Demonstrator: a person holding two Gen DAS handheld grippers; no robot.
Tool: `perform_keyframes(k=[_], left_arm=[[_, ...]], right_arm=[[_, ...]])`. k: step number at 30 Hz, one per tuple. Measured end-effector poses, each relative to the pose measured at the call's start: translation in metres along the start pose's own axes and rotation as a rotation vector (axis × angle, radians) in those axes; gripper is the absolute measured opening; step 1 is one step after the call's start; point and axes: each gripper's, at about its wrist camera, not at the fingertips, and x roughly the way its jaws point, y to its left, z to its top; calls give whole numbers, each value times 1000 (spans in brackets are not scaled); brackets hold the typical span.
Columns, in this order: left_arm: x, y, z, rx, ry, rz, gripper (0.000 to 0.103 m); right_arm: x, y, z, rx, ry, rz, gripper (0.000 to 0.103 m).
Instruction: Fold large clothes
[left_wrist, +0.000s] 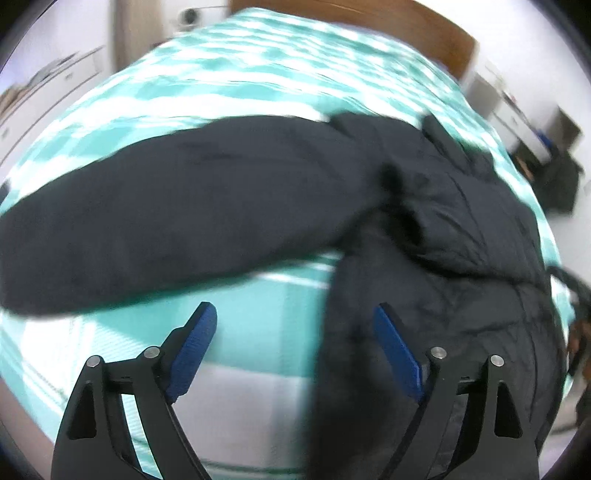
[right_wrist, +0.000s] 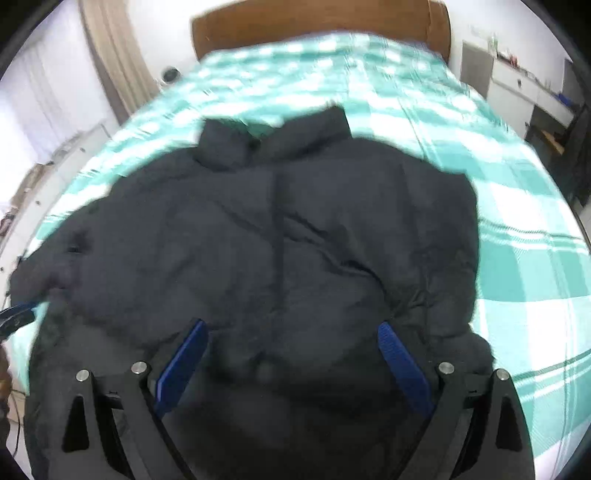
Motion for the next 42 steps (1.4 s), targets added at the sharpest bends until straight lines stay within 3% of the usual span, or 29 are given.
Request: perform_keyframes(k=[2,7,11,14,15,17,18,19,26,30,34,38,42], left_arm=[[-6,36,-1,-118,-25,6,90],[-3,137,-14,-560,-99,-47,90],[8,183,-15,-766,-185,-94,90],[10,198,-7,-859,-249,-92,90],[8,198,-5,-873,-270,-86,85],[2,197,2,-869,-319,-38,52],[0,193,9,-828,-312,-9,15],[-2,188,16,-776,-300,24,9],[-61,124,58,-436,-450,137,5],[-103,42,87,-152,-601,150,5],[-126,-67,93,205,-712,109,5],[-120,-156,73,453,-740,25,5],[-95,-226,45,620,-706,-47,5]], right_arm=[[-25,13,-12,-39,-36,10,96],[-64,28,-47,-70,-70,65,96],[-86,49,-76,-52,-83,118,96],[-95,58,-90,-20,-77,147,96],[-98,60,-95,-9,-75,155,96],[-102,64,-102,0,-73,155,96],[-105,65,-105,-2,-74,146,96],[-107,66,-108,-5,-76,140,96],[-123,53,-121,64,-108,152,96],[-131,40,-127,119,-136,150,96],[-139,31,-132,157,-155,144,96],[-151,19,-136,180,-187,128,96],[-162,6,-138,204,-212,105,96]])
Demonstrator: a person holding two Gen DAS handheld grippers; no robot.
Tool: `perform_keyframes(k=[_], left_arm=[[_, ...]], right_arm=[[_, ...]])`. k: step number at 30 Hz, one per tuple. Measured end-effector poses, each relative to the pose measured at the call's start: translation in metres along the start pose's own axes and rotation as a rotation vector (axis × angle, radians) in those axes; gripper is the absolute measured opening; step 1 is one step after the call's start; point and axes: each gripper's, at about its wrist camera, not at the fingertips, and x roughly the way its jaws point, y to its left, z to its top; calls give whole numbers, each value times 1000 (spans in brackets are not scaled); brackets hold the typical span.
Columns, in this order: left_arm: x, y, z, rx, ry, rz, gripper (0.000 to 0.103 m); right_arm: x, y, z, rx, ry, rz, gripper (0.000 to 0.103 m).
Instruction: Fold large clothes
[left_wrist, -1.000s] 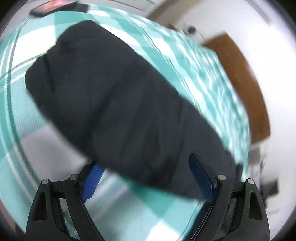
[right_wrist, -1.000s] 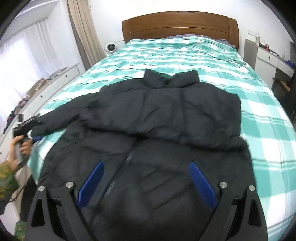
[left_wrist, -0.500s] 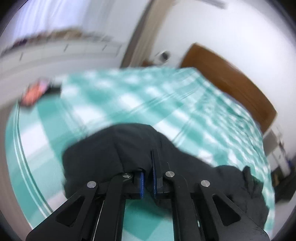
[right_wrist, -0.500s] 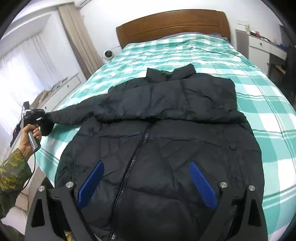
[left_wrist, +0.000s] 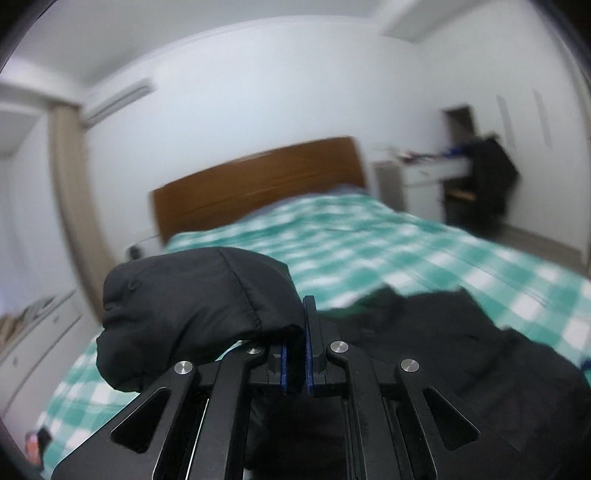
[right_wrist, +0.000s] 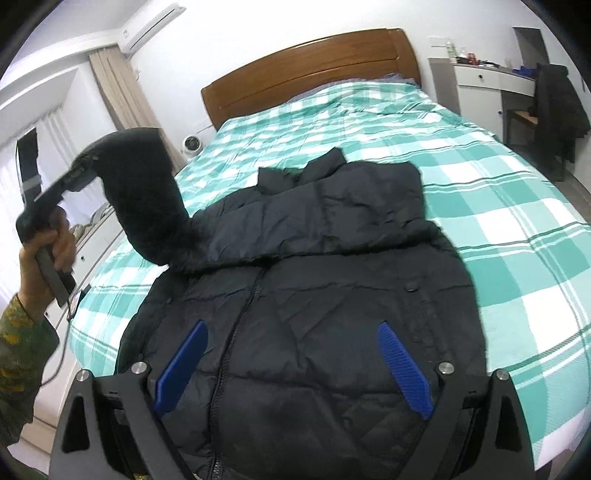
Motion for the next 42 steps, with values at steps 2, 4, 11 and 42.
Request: perform_keyframes(k=[2,4,11,42], left_arm=[[13,-35,-8,42,30,-59,5],[26,-66,-21,90,72,-100,5],[61,-165,-81,476,240,-146,14],[-19,-29,-133,32,444,-247,100]], right_arm=[[-6,-7,2,8,-12,-16,96],[-12,-15,4,19,-25,-24,96],[-9,-27,20,29,-35,-44,96],[153,-68,75,232,275,155,49]])
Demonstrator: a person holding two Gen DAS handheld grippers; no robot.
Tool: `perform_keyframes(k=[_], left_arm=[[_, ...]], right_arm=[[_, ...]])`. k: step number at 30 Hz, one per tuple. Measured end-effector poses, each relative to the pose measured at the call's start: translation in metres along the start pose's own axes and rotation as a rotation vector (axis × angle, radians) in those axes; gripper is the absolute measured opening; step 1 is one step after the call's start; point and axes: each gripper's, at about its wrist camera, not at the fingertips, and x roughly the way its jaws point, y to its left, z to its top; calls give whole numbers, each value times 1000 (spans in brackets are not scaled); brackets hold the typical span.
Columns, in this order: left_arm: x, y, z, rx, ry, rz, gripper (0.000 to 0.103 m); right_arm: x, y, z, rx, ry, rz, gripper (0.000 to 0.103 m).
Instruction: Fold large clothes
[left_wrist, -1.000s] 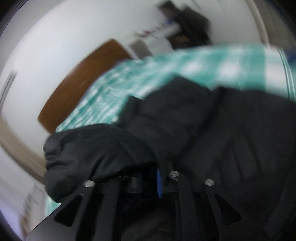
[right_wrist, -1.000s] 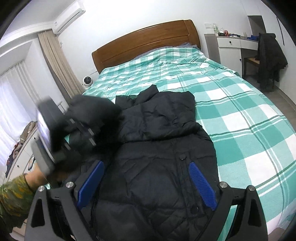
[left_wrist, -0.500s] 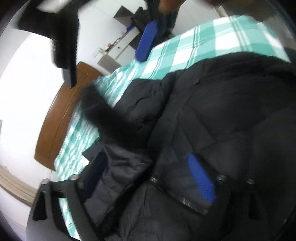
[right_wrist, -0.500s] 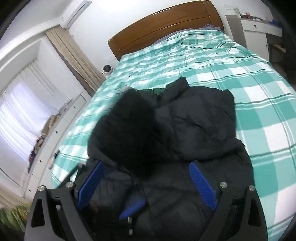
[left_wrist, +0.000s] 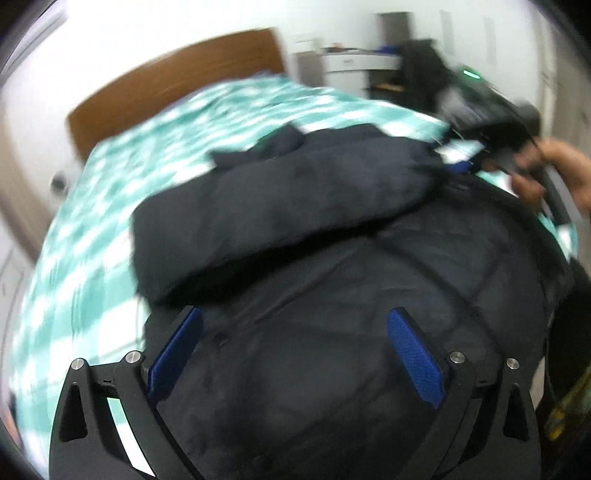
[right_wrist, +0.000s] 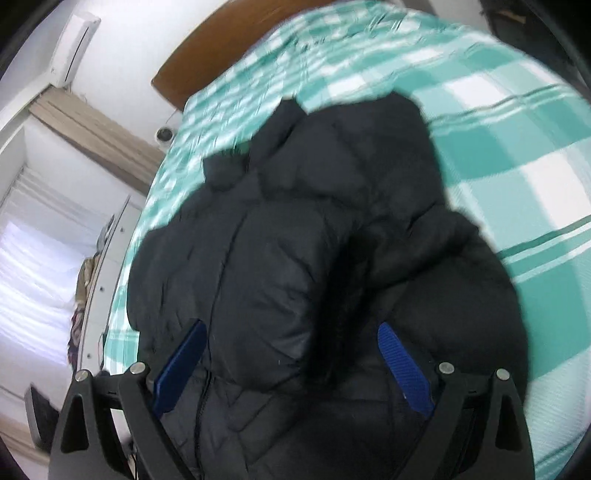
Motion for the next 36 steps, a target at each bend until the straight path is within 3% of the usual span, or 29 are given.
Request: perform_keyframes(k=[1,5,8,11,13,15,19,22,25,29,34,36], left_arm=[[3,13,0,-38,12,25,100],[-16,56,-9,-192,-16,40,100],[-15,78,-7,-290,-33,19,100],[-4,91,2,-355,-34,4,100],[1,99,15,-383,-34,-14,100],[9,102,30,-378,-58,-50,100],[37,84,66,-211,-77,-84,100],[79,72,76,-137,9,-97,99],[129,71,65,-149,145,-96,99],[151,69,45,-184,178,-89,102],[140,72,49,-188,203,-88,101],[124,83,61,-229,171,-121,101]], right_arm=[[-1,5,-1,-32,-4,-29,19],[-37,28,-10,-100,-44,-14,17],[-39,28,-24,-125,-33,-105,17],[-8,18,-33,-118,17,-209,31],[-4,19,-33,-108,6,-234,51],[-18,25,-33,-114,-16,-240,63],[-66,49,-37,-171,-205,-313,63],[-80,73,-34,-247,-287,-201,63],[-50,90,-29,-314,-229,-92,63],[25,66,-28,-253,-40,-138,63],[37,53,-30,-214,-51,-133,63],[32,50,-31,-217,-52,-136,63]])
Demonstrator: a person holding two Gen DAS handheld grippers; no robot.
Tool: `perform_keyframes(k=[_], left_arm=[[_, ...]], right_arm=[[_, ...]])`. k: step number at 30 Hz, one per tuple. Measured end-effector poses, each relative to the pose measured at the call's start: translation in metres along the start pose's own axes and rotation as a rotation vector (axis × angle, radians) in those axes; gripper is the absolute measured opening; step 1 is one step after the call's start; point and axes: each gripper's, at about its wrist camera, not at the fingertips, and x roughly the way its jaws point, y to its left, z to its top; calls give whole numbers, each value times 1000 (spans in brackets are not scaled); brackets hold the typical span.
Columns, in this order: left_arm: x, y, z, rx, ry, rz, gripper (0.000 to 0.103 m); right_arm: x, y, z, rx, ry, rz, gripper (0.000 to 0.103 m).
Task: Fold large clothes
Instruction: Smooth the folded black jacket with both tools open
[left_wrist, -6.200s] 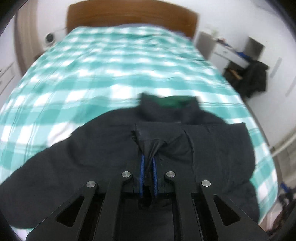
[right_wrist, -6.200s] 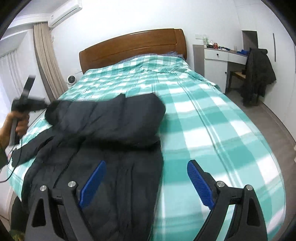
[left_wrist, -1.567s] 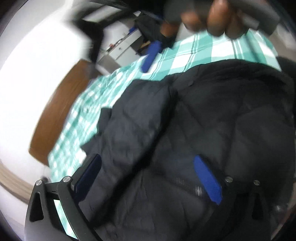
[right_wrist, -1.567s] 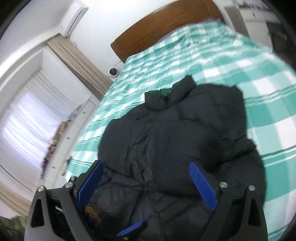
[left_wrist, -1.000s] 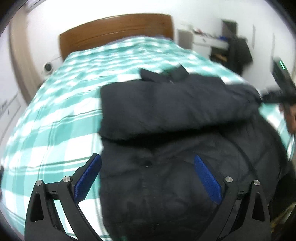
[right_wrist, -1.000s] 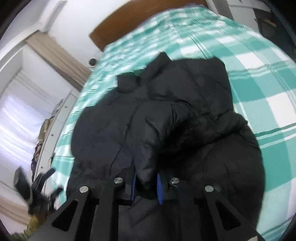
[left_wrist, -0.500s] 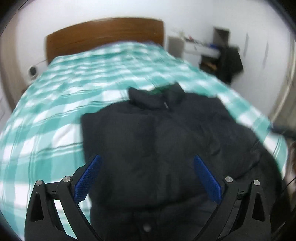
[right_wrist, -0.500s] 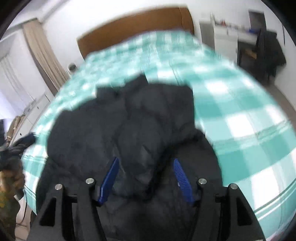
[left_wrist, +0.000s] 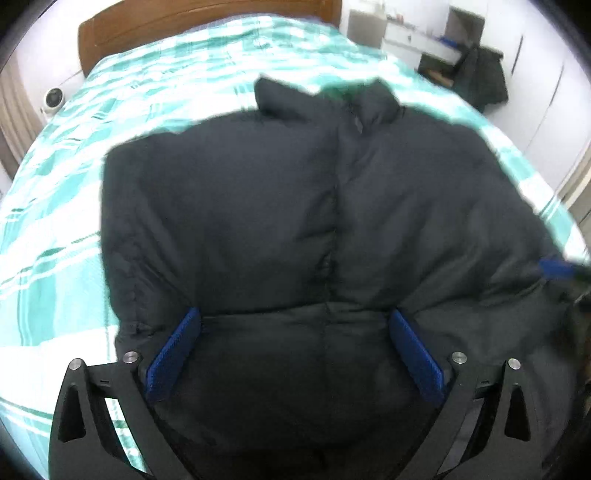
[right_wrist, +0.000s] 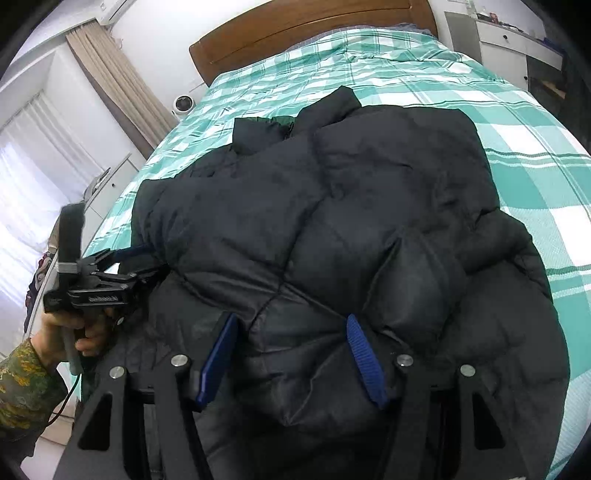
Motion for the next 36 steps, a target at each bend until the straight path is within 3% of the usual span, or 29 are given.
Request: perform_keyframes(k=[4,6,9,12,18,22,25,27,30,33,36], left_arm=[[-26,21,32,-102,-94,-60,101],[-19,29,50,-110,-104,-35,101],[9,39,69,-107,-73,18,101],[61,50,72,-148,39,27,103],[58,42,69,-125,36,62,101],[18,35,51,-85,-17,62,101],[-18,28,15,-66,-48,46,102],[-22,26,-4,-72,-35,41,102],[-4,25,-25,-61,28,98,103],[-13,24,-29,-103,15,126,101],[-47,16,-37,-130,-42,160,101]], right_arm=[[-3,-2,-2,-14,-1,-3,63],[-3,-1,-4,-21,-5,-12,63],[-3,0,-8,-23,-16,-15,63],[-5,-3,-11,-17,-24,-3,63],[-7,-7,-12,-15,-8,-1,63],[-15,-4,-10,-14,-7,-13,63],[-35,-3,-13,3,-35,-13,63],[-43,-2,-18,1,-46,-19,63],[-31,-2,-24,-25,-4,-51,64],[-35,5,-25,-40,-6,-88,64],[-57,12,-26,-47,-51,-82,64]])
